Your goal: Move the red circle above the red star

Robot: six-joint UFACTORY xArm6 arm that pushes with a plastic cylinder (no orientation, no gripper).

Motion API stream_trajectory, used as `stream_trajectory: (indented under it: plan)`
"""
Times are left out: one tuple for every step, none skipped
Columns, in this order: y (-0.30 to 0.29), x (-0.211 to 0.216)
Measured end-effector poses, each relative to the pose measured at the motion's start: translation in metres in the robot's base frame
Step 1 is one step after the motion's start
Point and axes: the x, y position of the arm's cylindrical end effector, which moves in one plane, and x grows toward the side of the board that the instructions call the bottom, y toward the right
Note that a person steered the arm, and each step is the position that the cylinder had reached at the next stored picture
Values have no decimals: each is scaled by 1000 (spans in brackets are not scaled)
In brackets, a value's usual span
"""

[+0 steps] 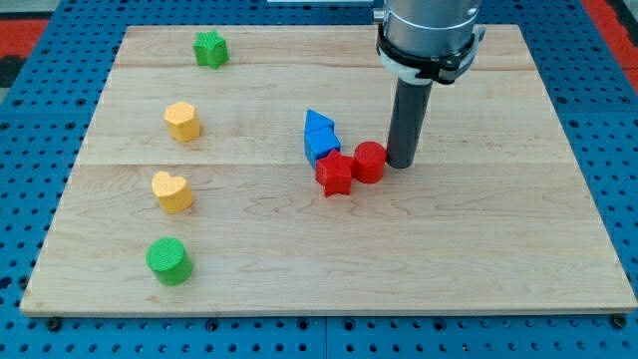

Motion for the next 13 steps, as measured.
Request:
stream_trajectory:
  plan:
    - [25, 50]
    - [16, 34]
    - [11, 2]
    - [-16, -32]
    - [0, -5]
    - [-5, -1]
    - [-11, -1]
    - [-14, 3]
    - [-6, 20]
    - [-42, 0]
    - [-58, -24]
    - [-58, -24]
    - [-32, 0]
